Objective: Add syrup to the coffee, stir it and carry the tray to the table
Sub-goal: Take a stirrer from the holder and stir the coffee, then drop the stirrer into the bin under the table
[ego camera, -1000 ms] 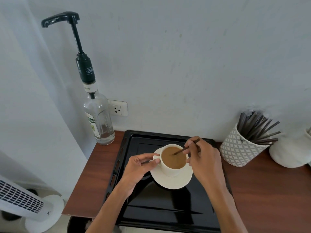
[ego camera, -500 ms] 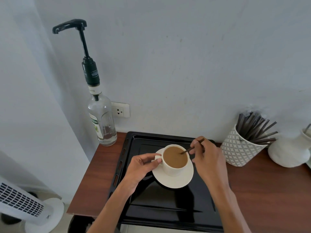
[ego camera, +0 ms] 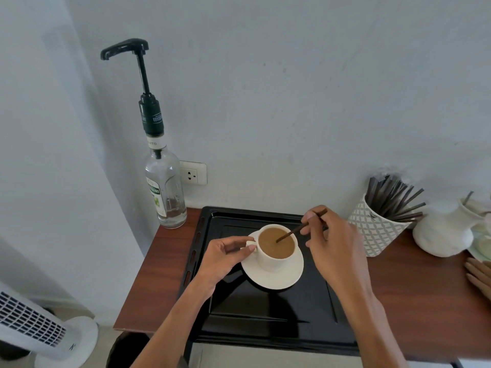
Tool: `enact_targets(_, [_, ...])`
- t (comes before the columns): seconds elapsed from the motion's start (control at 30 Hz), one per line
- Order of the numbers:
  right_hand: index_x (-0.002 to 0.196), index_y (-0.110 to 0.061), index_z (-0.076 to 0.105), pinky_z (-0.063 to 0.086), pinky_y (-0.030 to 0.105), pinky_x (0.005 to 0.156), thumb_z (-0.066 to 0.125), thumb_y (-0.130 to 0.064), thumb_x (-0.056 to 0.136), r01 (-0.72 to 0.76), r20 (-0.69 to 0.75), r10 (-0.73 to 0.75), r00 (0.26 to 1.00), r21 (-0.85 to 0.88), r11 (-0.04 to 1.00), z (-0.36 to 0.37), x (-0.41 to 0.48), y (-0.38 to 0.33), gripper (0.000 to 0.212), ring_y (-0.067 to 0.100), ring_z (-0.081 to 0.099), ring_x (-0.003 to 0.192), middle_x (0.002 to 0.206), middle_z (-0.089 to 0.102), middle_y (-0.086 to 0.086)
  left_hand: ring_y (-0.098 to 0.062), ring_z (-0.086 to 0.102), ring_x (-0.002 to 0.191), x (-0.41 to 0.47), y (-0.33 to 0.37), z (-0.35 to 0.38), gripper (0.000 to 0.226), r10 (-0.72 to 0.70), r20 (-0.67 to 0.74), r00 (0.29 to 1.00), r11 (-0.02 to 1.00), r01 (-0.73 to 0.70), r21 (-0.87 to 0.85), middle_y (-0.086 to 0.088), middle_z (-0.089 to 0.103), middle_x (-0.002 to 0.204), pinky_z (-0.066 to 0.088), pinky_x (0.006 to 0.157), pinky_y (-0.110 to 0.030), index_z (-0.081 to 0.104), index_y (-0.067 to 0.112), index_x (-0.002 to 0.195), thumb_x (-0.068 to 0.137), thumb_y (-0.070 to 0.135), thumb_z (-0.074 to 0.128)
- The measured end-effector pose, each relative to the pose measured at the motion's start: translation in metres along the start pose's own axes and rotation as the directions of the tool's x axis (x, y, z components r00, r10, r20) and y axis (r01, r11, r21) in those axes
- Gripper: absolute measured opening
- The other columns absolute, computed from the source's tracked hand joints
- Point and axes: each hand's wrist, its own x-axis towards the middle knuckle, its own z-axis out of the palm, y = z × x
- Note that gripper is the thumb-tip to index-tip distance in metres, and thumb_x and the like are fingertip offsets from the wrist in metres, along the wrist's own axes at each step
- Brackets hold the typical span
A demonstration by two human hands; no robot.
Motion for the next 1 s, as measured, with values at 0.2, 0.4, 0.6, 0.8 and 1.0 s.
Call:
enact_targets(0.2, [0.092, -0.019, 0.066, 0.058, 0.036, 0.066, 0.051, -0.014, 0.105, 0.039, -0.162, -0.03, 0.986, 0.052, 0.998, -0.005, -0.015, -0.009, 0.02, 0.008, 0.073, 0.068, 0.074, 0.071, -0.015, -0.005, 0.077, 0.099, -0.006, 0.01, -0.016, 0.021, 0.043, -0.008, 0.999, 0.997, -0.042, 0.066, 0.007, 0.083, 0.102, 0.058, 0.077, -0.012, 0.083, 0.019, 0.105, 0.084, 0.015, 0.083])
enact_targets(0.4, [0.092, -0.017, 0.066, 0.06, 0.056, 0.076, 0.046, -0.022, 0.104, -0.03, -0.238, 0.068, 0.969, 0.16, 0.987, 0.008, -0.022, 0.003, 0.024, 0.02, 0.074, 0.075, 0.078, 0.075, -0.005, 0.006, 0.074, 0.098, -0.016, 0.015, -0.044, 0.019, 0.111, -0.007, 0.994, 0.969, -0.107, 0.221, 0.015, 0.083, 0.101, 0.053, 0.076, -0.002, 0.083, 0.025, 0.104, 0.086, 0.021, 0.082])
enact_targets(0.6, [0.085, -0.028, 0.064, 0.059, 0.028, 0.05, 0.045, -0.02, 0.104, -0.154, -0.247, 0.315, 0.916, 0.509, 0.847, 0.023, -0.035, 0.002, 0.028, 0.023, 0.078, 0.077, 0.082, 0.078, 0.006, 0.007, 0.067, 0.114, -0.055, 0.03, -0.089, 0.038, 0.208, -0.022, 0.978, 0.901, -0.182, 0.393, 0.017, 0.075, 0.122, 0.051, 0.103, -0.017, 0.072, 0.028, 0.126, 0.091, 0.042, 0.072])
enact_targets(0.8, [0.094, -0.011, 0.071, 0.059, 0.025, 0.048, 0.043, -0.021, 0.108, -0.293, 0.007, 0.45, 0.893, 0.767, 0.57, 0.056, -0.068, -0.024, 0.033, 0.023, 0.079, 0.07, 0.079, 0.081, 0.008, -0.003, 0.045, 0.131, -0.106, 0.032, -0.156, 0.057, 0.323, -0.143, 0.936, 0.746, -0.159, 0.647, 0.02, 0.049, 0.144, 0.033, 0.108, -0.025, 0.047, 0.034, 0.149, 0.097, 0.054, 0.055])
enact_targets(1.0, [0.106, -0.005, 0.067, 0.062, 0.025, 0.054, 0.04, -0.023, 0.111, -0.423, 0.231, 0.436, 0.87, 0.804, 0.418, 0.116, -0.12, -0.073, 0.032, 0.024, 0.077, 0.075, 0.09, 0.078, 0.014, -0.024, 0.032, 0.153, -0.166, 0.025, -0.224, 0.08, 0.205, -0.222, 0.953, 0.657, 0.034, 0.753, 0.001, 0.037, 0.165, 0.028, 0.124, -0.048, 0.032, 0.026, 0.158, 0.091, 0.067, 0.043])
